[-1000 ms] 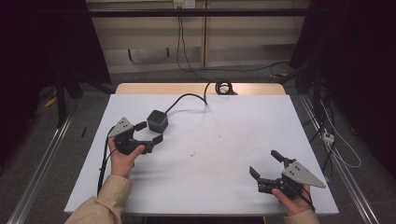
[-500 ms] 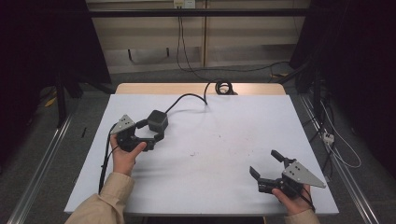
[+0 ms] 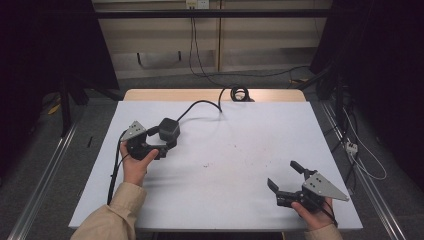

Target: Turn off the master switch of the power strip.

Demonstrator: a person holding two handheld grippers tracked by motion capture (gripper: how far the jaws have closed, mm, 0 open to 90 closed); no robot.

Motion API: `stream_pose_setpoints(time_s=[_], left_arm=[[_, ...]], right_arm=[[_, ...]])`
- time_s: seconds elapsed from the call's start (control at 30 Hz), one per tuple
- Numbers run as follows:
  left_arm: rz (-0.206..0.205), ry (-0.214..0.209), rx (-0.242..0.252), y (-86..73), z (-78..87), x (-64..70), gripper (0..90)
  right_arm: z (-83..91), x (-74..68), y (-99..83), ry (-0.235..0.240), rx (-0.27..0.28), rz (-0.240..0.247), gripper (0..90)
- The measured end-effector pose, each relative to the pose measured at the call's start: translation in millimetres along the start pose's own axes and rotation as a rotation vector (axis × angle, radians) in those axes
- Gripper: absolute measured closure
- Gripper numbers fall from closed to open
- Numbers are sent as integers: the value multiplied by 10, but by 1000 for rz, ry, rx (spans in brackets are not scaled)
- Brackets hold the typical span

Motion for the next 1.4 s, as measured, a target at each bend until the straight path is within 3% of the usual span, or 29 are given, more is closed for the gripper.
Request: stream_pose_setpoints(time_s=[0.43, 0.83, 1.23, 1.4], left_arm=[[3, 11, -13, -6, -42, -36, 72], [-5, 27, -16, 139, -107, -85, 88], [-33, 35, -37, 238, -174, -132, 150], [-26, 36, -30, 262, -196, -148, 213]], right_arm=[[1, 1, 3, 2, 2, 0, 41], [3, 6, 1, 3, 3, 1, 42], [6, 6, 5, 4, 5, -1, 43], [7, 12, 3, 1, 4, -2, 43]])
Point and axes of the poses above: each handheld gripper's, and its own axes: z roughly backward along the jaws, y roughly out of its top, x roughly to its right, the point moved 9 cm from there along -z, roughly forward along the jaws, and after that the axes turned 1 degree about -y, right-handed, at the moved point
